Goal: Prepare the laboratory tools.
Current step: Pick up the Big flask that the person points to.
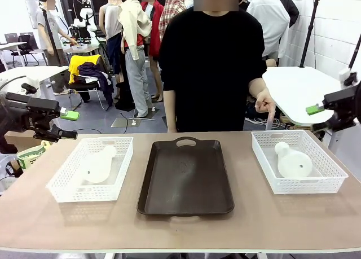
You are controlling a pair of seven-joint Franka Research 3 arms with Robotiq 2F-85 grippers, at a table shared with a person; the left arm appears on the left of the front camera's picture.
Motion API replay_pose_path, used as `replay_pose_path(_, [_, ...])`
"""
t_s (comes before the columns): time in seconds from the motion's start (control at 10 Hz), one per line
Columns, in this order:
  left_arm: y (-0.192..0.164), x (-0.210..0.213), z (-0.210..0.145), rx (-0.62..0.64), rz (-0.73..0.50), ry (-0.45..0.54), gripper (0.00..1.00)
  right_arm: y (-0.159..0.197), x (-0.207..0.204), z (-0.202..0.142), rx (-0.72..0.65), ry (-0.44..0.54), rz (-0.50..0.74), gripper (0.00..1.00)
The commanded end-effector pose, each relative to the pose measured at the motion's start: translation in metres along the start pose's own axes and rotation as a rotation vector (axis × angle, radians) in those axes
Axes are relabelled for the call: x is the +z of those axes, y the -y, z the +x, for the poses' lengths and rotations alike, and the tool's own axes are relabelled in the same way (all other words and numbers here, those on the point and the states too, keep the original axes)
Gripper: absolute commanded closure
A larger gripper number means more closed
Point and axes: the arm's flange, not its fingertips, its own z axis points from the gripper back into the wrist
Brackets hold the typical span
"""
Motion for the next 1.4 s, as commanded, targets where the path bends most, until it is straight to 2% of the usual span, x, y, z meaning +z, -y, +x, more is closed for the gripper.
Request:
replay_pose_path(0.0, [0.000, 0.001, 0.001, 0.000, -0.016, 0.007, 0.00, -0.023, 0.003, 0.025, -0.011, -0.021, -0.260, 0.00])
replay_pose_path(0.2, [0.000, 0.001, 0.001, 0.000, -0.016, 0.007, 0.00, -0.045, -0.013, 0.054, -0.052, -0.047, -0.629, 0.00])
replay_pose_path(0.3, [0.000, 0.001, 0.001, 0.000, -0.016, 0.007, 0.00, -0.055, -0.033, 0.067, -0.081, -0.054, -0.859, 0.00])
replay_pose_path(0.4, [0.000, 0.001, 0.001, 0.000, -0.016, 0.007, 0.00, -0.060, -0.053, 0.076, -0.101, -0.084, -0.979, 0.00])
replay_pose_path(0.5, [0.000, 0.001, 0.001, 0.000, -0.016, 0.007, 0.00, -0.062, -0.074, 0.085, -0.119, -0.106, -1.028, 0.00])
replay_pose_path(0.8, [0.000, 0.001, 0.001, 0.000, -0.016, 0.007, 0.00, -0.053, -0.131, 0.102, -0.151, -0.266, -1.046, 0.00])
replay_pose_path(1.1, [0.000, 0.001, 0.001, 0.000, -0.016, 0.007, 0.00, -0.034, -0.164, 0.113, -0.144, -0.395, -0.997, 0.00])
replay_pose_path(1.3, [0.000, 0.001, 0.001, 0.000, -0.016, 0.007, 0.00, -0.018, -0.180, 0.118, -0.121, -0.416, -0.974, 0.00])
